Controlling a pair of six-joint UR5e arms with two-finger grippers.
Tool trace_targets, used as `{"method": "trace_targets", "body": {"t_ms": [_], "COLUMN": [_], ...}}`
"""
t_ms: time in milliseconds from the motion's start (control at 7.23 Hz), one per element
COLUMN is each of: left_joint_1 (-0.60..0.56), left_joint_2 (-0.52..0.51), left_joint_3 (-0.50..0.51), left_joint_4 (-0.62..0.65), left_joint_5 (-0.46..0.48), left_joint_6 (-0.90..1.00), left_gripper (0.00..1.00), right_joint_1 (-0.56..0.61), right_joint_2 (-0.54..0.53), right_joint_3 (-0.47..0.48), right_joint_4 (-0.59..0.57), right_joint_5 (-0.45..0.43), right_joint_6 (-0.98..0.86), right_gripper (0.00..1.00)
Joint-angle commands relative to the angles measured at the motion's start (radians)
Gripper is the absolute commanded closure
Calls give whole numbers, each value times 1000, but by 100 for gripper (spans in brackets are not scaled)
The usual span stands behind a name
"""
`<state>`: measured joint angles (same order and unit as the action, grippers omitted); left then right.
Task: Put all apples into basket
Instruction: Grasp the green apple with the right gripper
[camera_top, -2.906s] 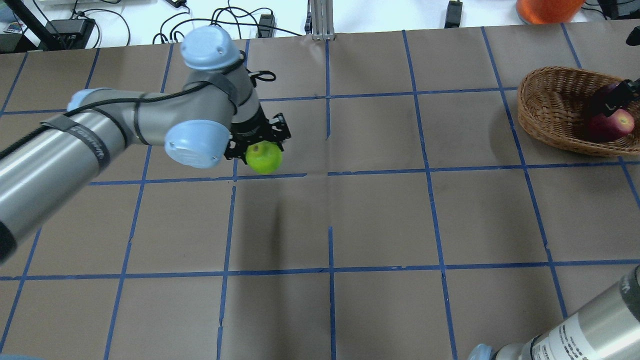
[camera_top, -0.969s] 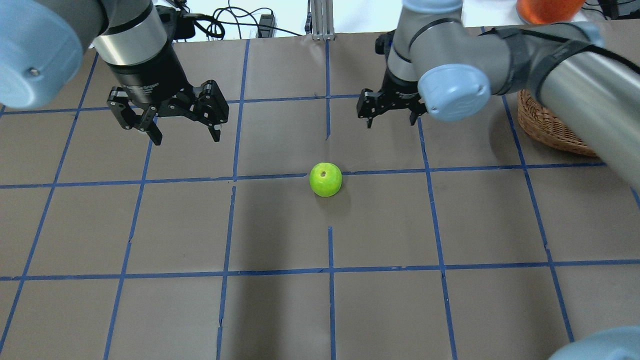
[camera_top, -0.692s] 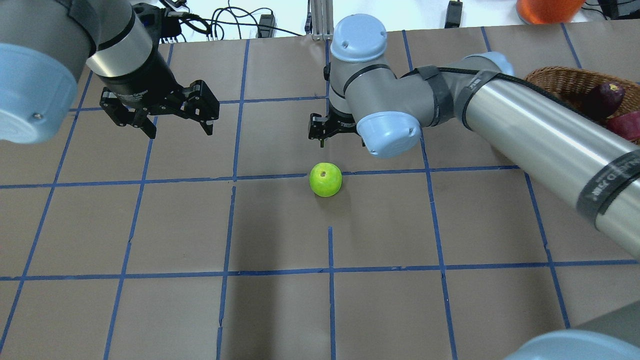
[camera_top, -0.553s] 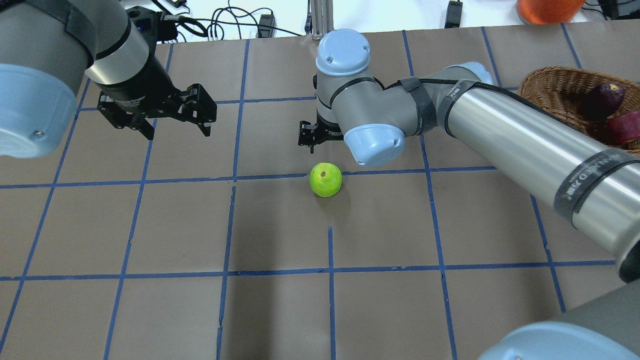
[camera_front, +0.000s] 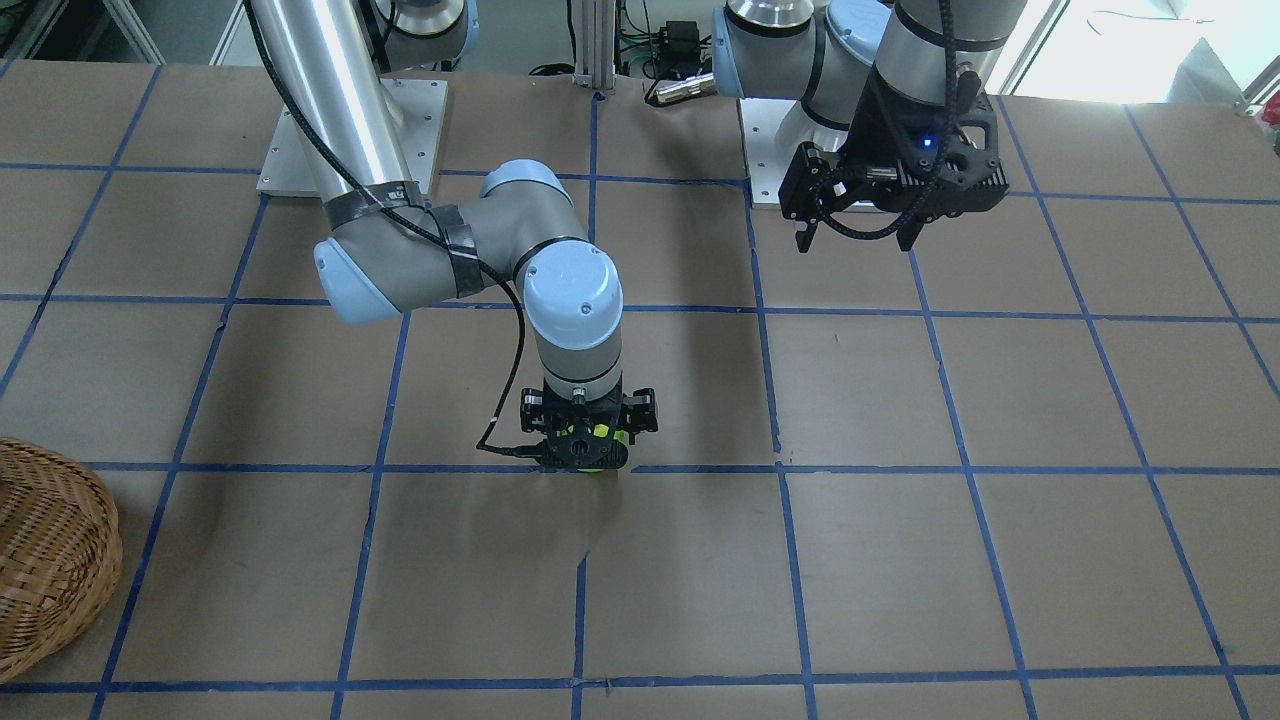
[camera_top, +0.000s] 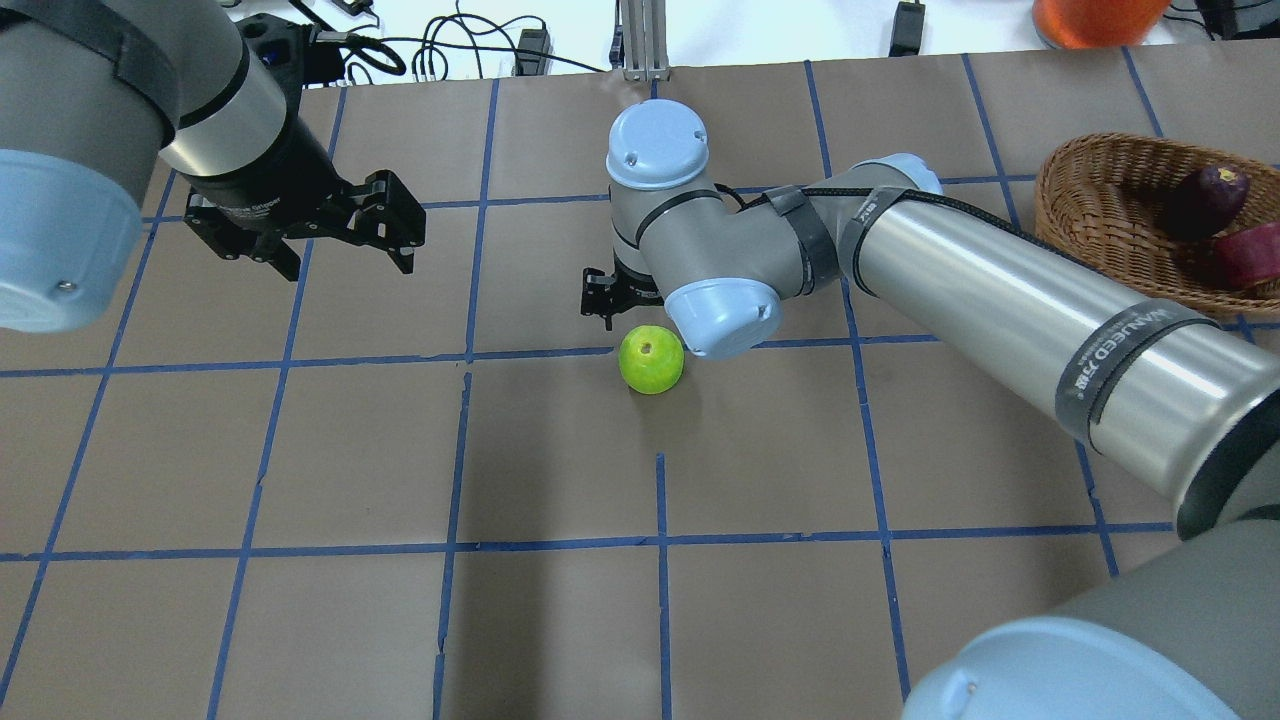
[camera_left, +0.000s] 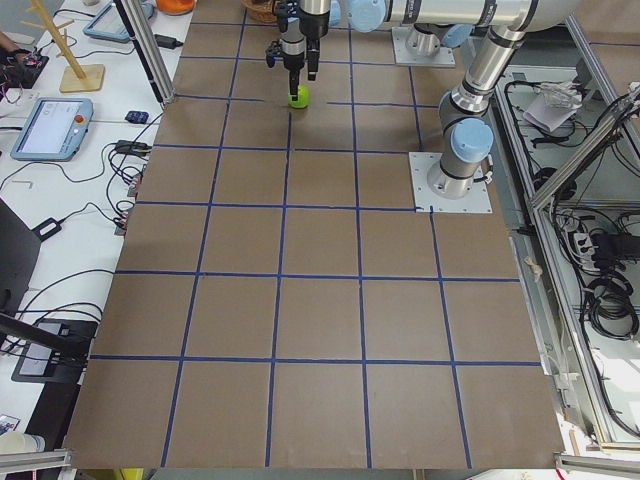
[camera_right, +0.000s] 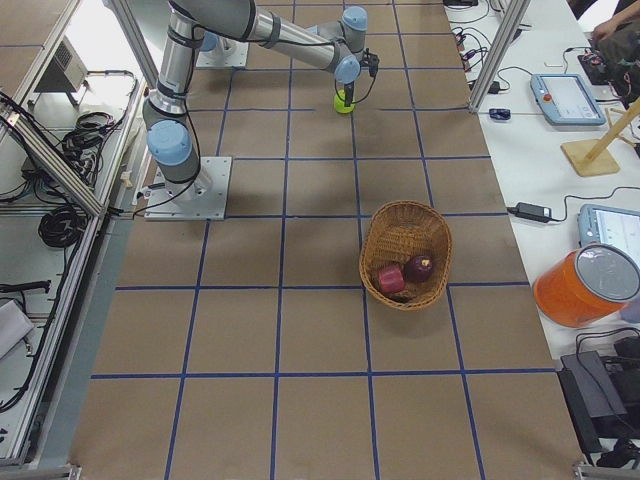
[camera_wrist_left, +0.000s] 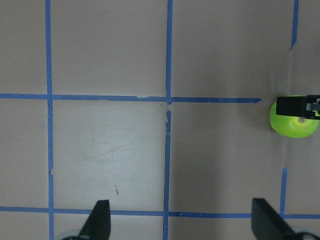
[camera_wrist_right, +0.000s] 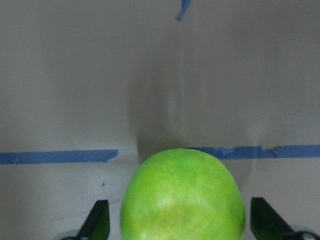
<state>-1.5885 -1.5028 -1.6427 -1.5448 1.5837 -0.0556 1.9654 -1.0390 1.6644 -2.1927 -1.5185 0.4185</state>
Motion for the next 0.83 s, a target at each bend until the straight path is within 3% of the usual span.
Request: {"method": "trace_targets", "body": {"t_ms": [0, 138, 277, 415, 692], "left_joint_1": [10, 9, 10, 10, 10], "left_joint_2": [-13, -13, -13, -13, -13], "left_joint_3": [41, 41, 40, 38, 40], "left_joint_4": [-63, -61, -61, -61, -57], "left_joint_5": [-4, -2, -2, -4, -2], "left_joint_6": [-1, -1, -1, -1, -4], "left_gripper": [0, 0, 0, 0, 0], "right_joint_1": [4, -2, -14, -45, -295], "right_joint_2": [23, 19, 16, -18, -183], "right_joint_3": [17, 8, 5, -11, -55], "right_joint_4": [-86, -116, -116, -70, 194], "right_joint_5": [-5, -2, 0, -5, -43], "right_joint_6": [-7, -12, -15, -41, -340], "right_gripper": [10, 83, 100, 100, 100]}}
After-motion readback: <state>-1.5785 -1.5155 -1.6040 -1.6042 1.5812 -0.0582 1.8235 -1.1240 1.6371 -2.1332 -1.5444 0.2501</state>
